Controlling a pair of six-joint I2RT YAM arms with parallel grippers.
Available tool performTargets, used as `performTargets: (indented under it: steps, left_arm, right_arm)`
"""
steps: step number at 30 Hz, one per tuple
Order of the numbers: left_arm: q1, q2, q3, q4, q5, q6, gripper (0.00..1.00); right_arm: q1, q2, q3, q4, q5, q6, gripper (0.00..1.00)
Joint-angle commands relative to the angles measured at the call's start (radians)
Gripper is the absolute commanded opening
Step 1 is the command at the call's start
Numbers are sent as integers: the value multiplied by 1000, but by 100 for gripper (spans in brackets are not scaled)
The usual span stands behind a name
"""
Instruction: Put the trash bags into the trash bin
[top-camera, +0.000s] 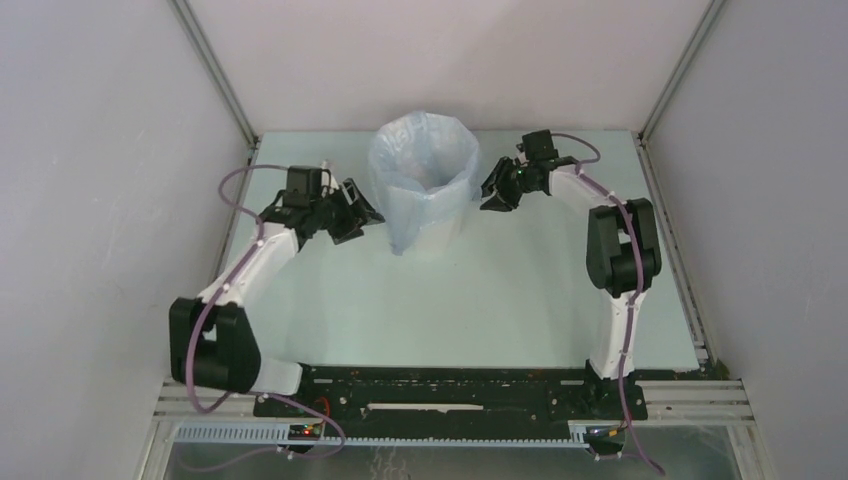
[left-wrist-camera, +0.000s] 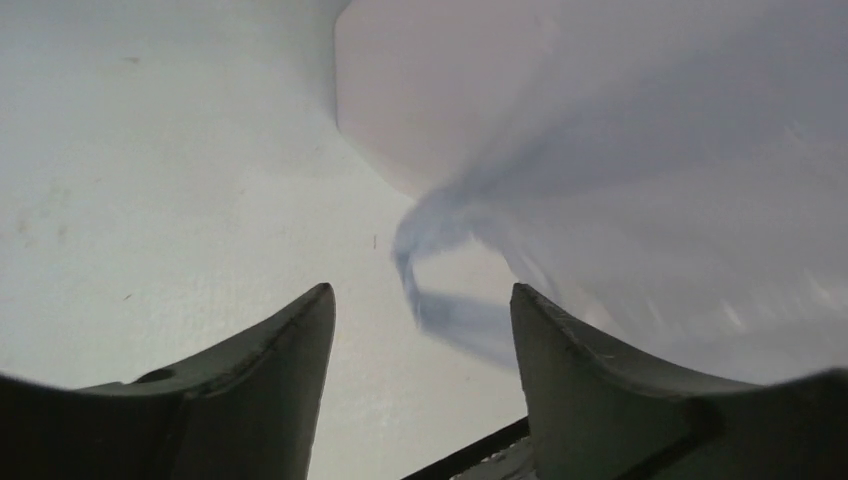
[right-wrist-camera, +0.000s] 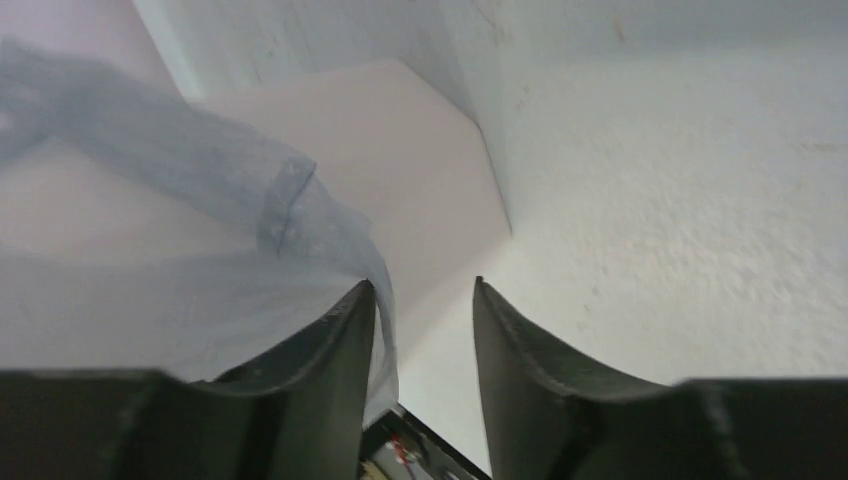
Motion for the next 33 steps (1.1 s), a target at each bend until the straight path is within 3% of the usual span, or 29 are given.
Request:
performTargets:
  steps: [1,5,11,15,25,33]
  left_arm:
    - [7,-181,-15,-142,-125,109,76]
    - [11,-283,-31,-208,-175,114,85]
    - [11,-388,-39,-250,-166,90,87]
    - [10,-462,-34,-298,-167,72,88]
    - [-1,-644,-27,-375,-175,41,92]
    - [-1,-684,93,-473,-250,109,92]
  right_arm:
    - [-18,-189,34,-205,47,-189,53]
    - [-20,-275,-14,-280,96,-261,64]
    - [-9,-352,-155,-204,91,-271,71]
    - [34,-314,-130,-179,123,-268,72]
    - [91,-200,-157,80,101,38,71]
    - [209,-51,1,164,121,29,71]
